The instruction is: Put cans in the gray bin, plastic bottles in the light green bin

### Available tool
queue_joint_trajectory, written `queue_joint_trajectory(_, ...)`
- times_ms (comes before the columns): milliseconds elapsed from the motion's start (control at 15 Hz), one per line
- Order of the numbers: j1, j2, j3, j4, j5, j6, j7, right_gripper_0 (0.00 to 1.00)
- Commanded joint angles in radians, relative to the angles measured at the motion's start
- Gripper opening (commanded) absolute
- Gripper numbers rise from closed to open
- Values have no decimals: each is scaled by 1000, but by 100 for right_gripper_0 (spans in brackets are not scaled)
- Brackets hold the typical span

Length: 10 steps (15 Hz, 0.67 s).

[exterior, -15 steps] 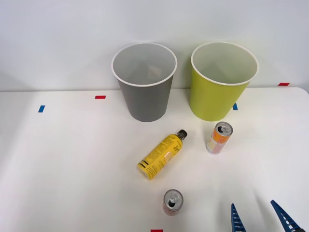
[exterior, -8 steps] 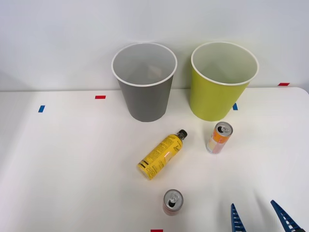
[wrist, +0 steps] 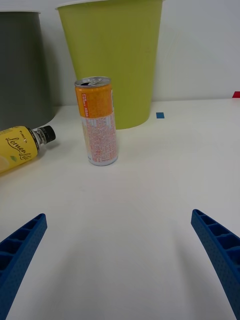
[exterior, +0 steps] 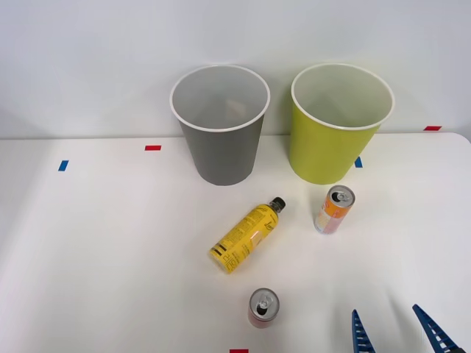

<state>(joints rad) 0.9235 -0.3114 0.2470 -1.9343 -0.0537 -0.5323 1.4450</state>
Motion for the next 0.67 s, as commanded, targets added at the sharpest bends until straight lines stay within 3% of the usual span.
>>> queue_joint_trajectory(67, 0, 0, 0, 0, 0, 0, 0, 100)
queue_joint_trajectory(667, 0, 0, 0, 0, 0, 0, 0, 100)
